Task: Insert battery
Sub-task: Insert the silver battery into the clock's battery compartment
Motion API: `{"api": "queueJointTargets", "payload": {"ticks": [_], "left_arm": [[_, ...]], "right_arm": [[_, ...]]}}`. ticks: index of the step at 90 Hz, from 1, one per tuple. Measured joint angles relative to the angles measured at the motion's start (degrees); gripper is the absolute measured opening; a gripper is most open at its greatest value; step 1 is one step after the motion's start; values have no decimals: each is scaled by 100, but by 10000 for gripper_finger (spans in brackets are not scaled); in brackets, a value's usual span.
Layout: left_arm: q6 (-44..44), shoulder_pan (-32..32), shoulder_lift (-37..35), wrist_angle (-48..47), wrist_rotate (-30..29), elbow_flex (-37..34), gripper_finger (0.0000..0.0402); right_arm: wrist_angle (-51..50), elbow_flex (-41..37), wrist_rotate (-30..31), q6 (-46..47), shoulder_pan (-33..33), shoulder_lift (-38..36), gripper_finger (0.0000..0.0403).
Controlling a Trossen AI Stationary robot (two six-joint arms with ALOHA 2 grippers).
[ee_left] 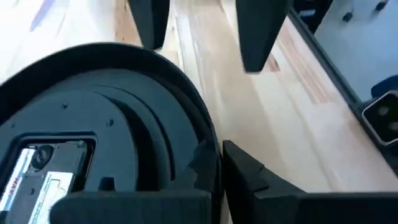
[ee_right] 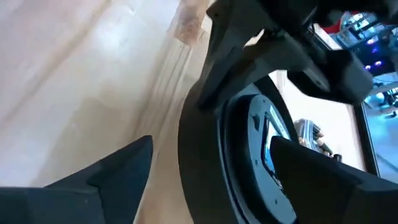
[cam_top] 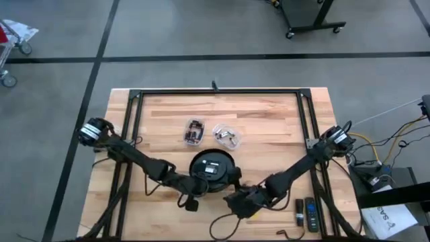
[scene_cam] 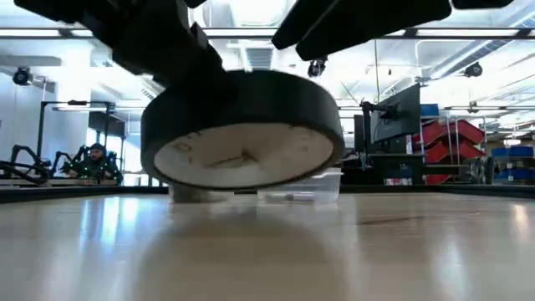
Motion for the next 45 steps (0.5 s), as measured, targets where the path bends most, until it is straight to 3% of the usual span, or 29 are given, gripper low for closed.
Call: {"api": "queueJointTargets", "payload": {"ticks": [18,45], "left_arm": [[-150,9,-185,-25,3,9,0],[-489,9,-217,23,289,9,0]], "right_arm": [[-151,-4,122,-249,12,179,319],[-121,11,1009,-924,-58,367,310]]}}
